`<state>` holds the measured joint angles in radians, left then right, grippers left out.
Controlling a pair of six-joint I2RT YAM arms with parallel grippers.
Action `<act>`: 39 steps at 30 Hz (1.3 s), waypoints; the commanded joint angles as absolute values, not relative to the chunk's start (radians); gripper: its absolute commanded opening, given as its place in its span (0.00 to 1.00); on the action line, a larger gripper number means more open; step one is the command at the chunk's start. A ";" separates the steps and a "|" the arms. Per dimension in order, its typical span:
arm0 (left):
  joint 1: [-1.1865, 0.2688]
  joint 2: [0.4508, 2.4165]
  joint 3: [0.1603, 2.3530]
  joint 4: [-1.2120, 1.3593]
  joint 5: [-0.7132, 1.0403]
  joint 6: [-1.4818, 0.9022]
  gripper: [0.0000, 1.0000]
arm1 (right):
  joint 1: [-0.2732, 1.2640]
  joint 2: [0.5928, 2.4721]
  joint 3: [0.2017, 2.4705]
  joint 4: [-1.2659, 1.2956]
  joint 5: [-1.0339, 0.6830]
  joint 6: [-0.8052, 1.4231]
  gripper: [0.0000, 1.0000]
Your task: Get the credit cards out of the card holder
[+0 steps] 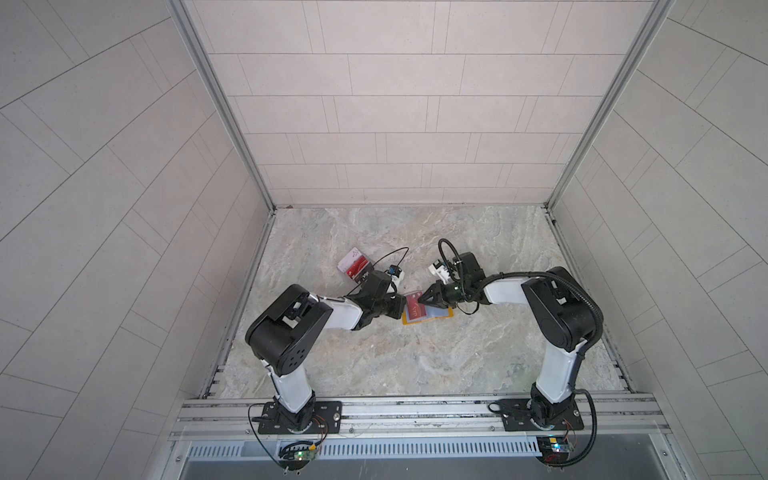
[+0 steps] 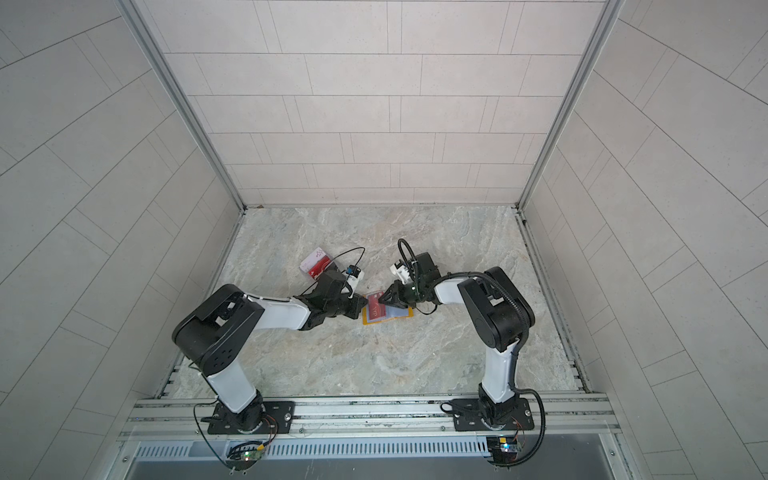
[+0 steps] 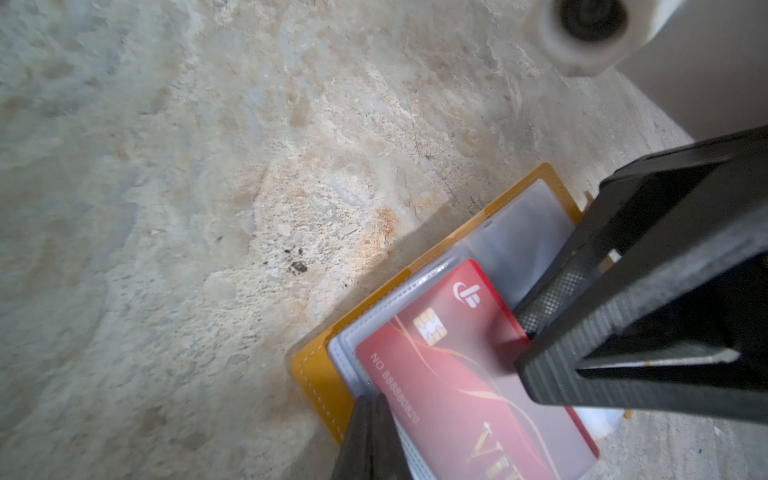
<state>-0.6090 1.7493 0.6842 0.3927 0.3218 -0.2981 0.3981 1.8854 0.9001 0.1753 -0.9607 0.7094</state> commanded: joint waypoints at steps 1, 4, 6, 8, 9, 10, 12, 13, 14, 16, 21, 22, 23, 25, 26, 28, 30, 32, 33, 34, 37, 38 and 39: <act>-0.614 1.772 0.661 0.360 0.341 -0.302 0.00 | 0.410 1.914 0.932 0.185 -0.994 0.712 0.19; -0.614 1.776 0.663 0.366 0.344 -0.307 0.00 | 0.424 1.939 0.963 0.134 -1.009 0.678 0.20; -0.614 1.779 0.663 0.373 0.346 -0.310 0.00 | 0.433 1.958 0.978 0.124 -1.021 0.672 0.21; -0.614 1.780 0.661 0.379 0.347 -0.313 0.00 | 0.439 1.974 0.994 0.117 -1.027 0.670 0.21; -0.614 1.781 0.661 0.381 0.348 -0.315 0.00 | 0.442 1.981 1.003 0.114 -1.029 0.669 0.21; -0.614 1.780 0.660 0.383 0.348 -0.316 0.00 | 0.445 1.987 1.008 0.113 -1.031 0.670 0.21; -0.614 1.779 0.657 0.383 0.348 -0.315 0.00 | 0.451 2.002 1.024 0.106 -1.034 0.671 0.22; -0.614 1.777 0.655 0.383 0.347 -0.315 0.00 | 0.452 2.009 1.030 0.101 -1.036 0.671 0.22; -0.614 1.775 0.652 0.384 0.344 -0.315 0.01 | 0.455 2.017 1.035 0.098 -1.038 0.670 0.22; -0.614 1.774 0.648 0.383 0.340 -0.315 0.01 | 0.456 2.026 1.041 0.094 -1.040 0.669 0.22; -0.614 1.769 0.642 0.383 0.326 -0.317 0.01 | 0.456 2.022 1.033 0.076 -1.042 0.654 0.22; -0.614 1.771 0.640 0.384 0.325 -0.317 0.01 | 0.456 2.018 1.031 0.075 -1.042 0.651 0.22; -0.614 1.772 0.642 0.384 0.324 -0.317 0.01 | 0.454 2.015 1.029 0.074 -1.041 0.651 0.21; -0.614 1.773 0.641 0.384 0.323 -0.317 0.01 | 0.450 2.003 1.020 0.084 -1.037 0.656 0.20; -0.614 1.773 0.641 0.383 0.323 -0.317 0.01 | 0.446 1.995 1.012 0.095 -1.034 0.661 0.19; -0.614 1.771 0.639 0.383 0.324 -0.317 0.01 | 0.435 1.977 0.999 0.117 -1.035 0.675 0.19; -0.614 1.770 0.637 0.384 0.322 -0.315 0.01 | 0.427 1.963 0.990 0.129 -1.039 0.682 0.19; -0.614 1.772 0.636 0.384 0.321 -0.315 0.01 | 0.420 1.952 0.985 0.130 -1.045 0.682 0.19; -0.614 1.770 0.635 0.384 0.322 -0.315 0.01 | 0.418 1.948 0.983 0.133 -1.050 0.684 0.19; -0.614 1.771 0.634 0.383 0.322 -0.314 0.01 | 0.417 1.945 0.981 0.141 -1.055 0.687 0.18; -0.614 1.770 0.634 0.382 0.321 -0.315 0.01 | 0.409 1.940 0.968 0.173 -1.062 0.707 0.18; -0.614 1.769 0.634 0.381 0.321 -0.316 0.01 | 0.405 1.940 0.962 0.183 -1.063 0.715 0.18; -0.614 1.768 0.635 0.380 0.321 -0.314 0.01 | 0.401 1.940 0.957 0.195 -1.064 0.724 0.18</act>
